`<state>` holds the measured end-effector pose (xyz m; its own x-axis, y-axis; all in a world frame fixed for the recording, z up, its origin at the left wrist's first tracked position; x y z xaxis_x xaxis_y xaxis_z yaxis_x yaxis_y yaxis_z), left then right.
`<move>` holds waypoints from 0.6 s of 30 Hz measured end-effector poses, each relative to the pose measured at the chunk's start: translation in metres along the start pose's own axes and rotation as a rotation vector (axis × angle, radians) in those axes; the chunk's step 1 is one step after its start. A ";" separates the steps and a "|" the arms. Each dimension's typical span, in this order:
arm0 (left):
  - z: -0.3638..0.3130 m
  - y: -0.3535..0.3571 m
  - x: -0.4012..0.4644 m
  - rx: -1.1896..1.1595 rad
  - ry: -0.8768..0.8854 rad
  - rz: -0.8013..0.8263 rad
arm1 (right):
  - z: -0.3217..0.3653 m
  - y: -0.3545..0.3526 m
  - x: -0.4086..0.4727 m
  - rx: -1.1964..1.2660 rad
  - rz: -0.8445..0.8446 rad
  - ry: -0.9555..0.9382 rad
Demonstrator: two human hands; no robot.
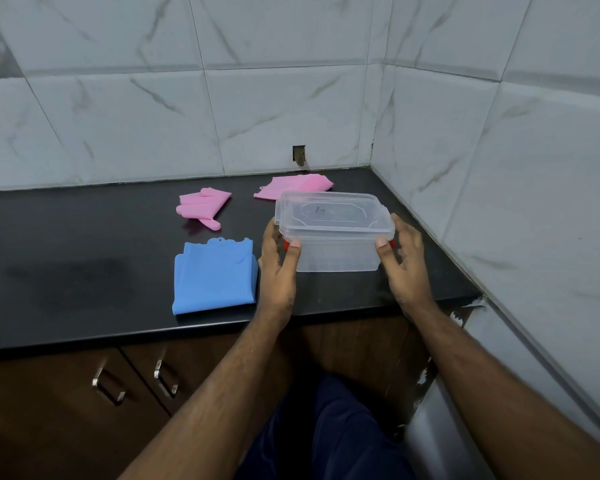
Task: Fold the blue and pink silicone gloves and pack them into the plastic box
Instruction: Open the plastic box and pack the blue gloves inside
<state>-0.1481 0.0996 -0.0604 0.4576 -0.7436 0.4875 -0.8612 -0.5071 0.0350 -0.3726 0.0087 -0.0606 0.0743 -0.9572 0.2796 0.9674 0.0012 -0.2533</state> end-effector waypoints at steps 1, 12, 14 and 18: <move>-0.003 0.001 0.000 0.002 0.024 -0.005 | 0.002 0.000 -0.002 -0.010 -0.006 -0.011; -0.010 -0.004 -0.010 0.094 0.149 -0.117 | 0.004 0.004 -0.004 -0.097 -0.004 -0.102; -0.009 -0.004 -0.009 0.115 0.158 -0.107 | 0.002 0.006 -0.005 -0.107 -0.012 -0.133; -0.009 -0.004 -0.008 0.139 0.150 -0.103 | 0.004 0.006 -0.008 -0.131 -0.039 -0.209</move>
<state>-0.1503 0.1111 -0.0566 0.4949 -0.6169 0.6120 -0.7678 -0.6402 -0.0244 -0.3668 0.0176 -0.0610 0.0994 -0.8754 0.4730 0.9320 -0.0847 -0.3525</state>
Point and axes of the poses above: each hand's wrist, its own x-axis towards the middle knuckle, its own y-axis out of the palm, z = x × y, the point moved 4 cm from there along x, towards the middle knuckle, and after that the axes turned 13 degrees about y, right-handed, at the moved point
